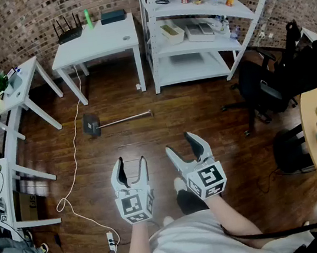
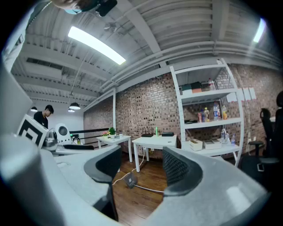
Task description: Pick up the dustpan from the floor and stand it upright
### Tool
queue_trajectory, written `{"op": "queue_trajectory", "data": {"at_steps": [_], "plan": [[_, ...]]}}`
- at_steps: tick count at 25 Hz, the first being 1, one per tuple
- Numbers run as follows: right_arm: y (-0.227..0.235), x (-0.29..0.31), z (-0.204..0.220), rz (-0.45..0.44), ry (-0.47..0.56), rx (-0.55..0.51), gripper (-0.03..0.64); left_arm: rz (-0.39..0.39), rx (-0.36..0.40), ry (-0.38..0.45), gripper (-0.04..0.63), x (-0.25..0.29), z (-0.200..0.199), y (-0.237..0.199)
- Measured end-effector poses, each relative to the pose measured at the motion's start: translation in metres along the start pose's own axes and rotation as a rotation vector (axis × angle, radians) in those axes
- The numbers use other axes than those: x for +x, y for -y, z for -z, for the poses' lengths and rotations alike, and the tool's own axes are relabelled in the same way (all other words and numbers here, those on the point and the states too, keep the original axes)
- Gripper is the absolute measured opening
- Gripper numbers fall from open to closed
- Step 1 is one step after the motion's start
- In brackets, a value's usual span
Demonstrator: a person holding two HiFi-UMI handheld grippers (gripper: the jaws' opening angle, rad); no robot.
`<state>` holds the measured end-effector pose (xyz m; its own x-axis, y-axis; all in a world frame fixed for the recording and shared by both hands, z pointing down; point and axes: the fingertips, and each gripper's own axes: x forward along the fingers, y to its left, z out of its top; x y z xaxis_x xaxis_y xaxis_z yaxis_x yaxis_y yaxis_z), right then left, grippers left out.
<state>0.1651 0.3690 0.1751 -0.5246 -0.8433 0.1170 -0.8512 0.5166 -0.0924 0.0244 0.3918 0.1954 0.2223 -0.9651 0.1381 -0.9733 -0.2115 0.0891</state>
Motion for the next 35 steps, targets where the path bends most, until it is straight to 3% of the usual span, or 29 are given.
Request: {"op": "queue_trajectory", "data": {"at_steps": [5, 14, 19, 24, 28, 31, 35], "plan": [[0.041, 0.074, -0.020, -0.072, -0.003, 0.016, 0.278, 0.006, 0.001, -0.022, 0.299, 0.076, -0.012, 0.011], [0.096, 0.184, 0.010, -0.101, -0.098, 0.096, 0.278, -0.112, 0.003, -0.084, 0.299, 0.164, -0.016, -0.058], [0.090, 0.256, 0.017, -0.125, -0.131, 0.045, 0.278, -0.117, 0.002, -0.100, 0.299, 0.217, -0.007, -0.117], [0.083, 0.329, 0.032, -0.083, -0.193, 0.032, 0.278, -0.011, 0.028, -0.074, 0.304, 0.292, -0.018, -0.179], [0.042, 0.375, 0.034, -0.106, -0.225, -0.014, 0.278, 0.012, -0.002, -0.052, 0.291, 0.318, -0.035, -0.241], [0.026, 0.409, 0.031, -0.123, -0.217, -0.038, 0.278, -0.005, -0.027, -0.089, 0.290, 0.344, -0.022, -0.280], [0.034, 0.441, 0.056, -0.123, -0.281, -0.014, 0.278, -0.024, -0.051, -0.159, 0.290, 0.366, 0.009, -0.305]]}}
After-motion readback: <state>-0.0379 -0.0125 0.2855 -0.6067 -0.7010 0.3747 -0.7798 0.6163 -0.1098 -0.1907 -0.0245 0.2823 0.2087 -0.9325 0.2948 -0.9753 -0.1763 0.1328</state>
